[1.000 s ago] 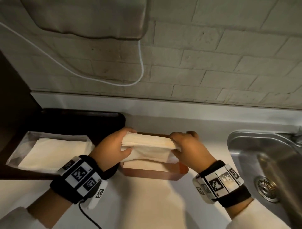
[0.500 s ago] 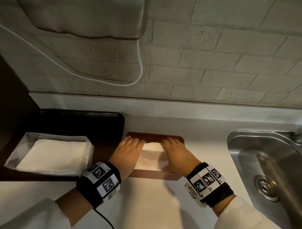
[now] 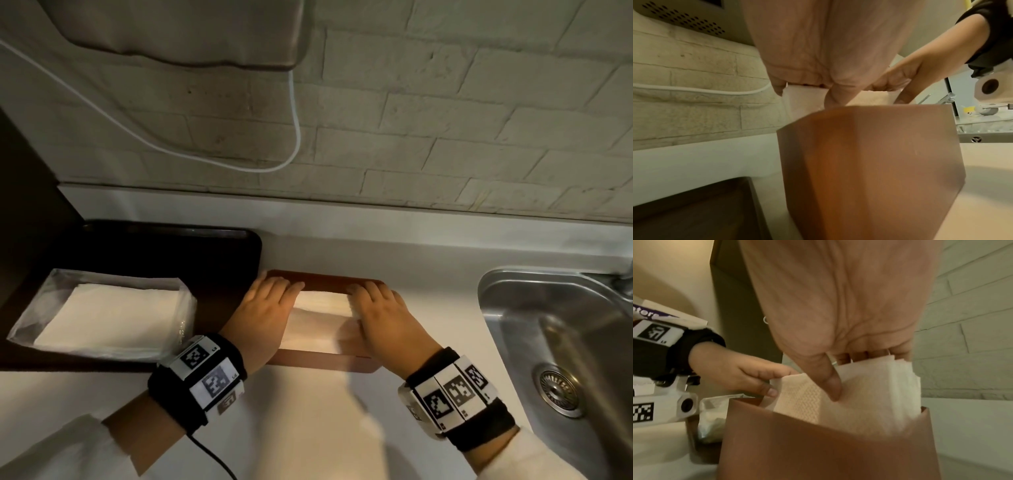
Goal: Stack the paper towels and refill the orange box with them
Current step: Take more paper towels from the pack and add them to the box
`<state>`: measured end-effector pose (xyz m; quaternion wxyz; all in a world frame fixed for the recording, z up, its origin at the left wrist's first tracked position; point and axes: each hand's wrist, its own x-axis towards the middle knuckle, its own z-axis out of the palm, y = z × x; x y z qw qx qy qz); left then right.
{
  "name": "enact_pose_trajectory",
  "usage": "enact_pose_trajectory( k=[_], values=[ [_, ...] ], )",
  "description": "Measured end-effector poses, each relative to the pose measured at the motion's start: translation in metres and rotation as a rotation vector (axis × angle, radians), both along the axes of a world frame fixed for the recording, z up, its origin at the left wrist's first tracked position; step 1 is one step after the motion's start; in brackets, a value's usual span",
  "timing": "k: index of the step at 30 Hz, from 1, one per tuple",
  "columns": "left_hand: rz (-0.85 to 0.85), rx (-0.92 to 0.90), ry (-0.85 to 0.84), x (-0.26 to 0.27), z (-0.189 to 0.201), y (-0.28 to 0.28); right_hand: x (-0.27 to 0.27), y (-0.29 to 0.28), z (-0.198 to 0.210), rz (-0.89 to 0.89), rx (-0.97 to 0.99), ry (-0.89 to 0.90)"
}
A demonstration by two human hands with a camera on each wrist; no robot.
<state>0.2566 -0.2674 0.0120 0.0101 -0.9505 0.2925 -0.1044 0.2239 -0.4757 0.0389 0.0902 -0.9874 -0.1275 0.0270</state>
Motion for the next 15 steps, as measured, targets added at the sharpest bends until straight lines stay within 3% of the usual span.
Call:
enact_pose_trajectory(
  k=[8, 9, 12, 15],
  values=[
    [-0.098, -0.094, -0.011, 0.010, 0.008, 0.010, 0.011, -0.010, 0.021, 0.039, -0.016, 0.143],
    [-0.095, -0.087, 0.051, 0.011, 0.016, 0.011, 0.014, -0.014, 0.026, 0.054, 0.009, 0.176],
    [-0.026, 0.039, 0.319, 0.025, 0.032, 0.012, 0.024, -0.019, 0.035, 0.040, 0.161, 0.332],
    [-0.013, 0.315, 0.404, 0.039, 0.035, 0.005, 0.038, -0.014, 0.024, 0.005, 0.006, 0.434]
  ],
)
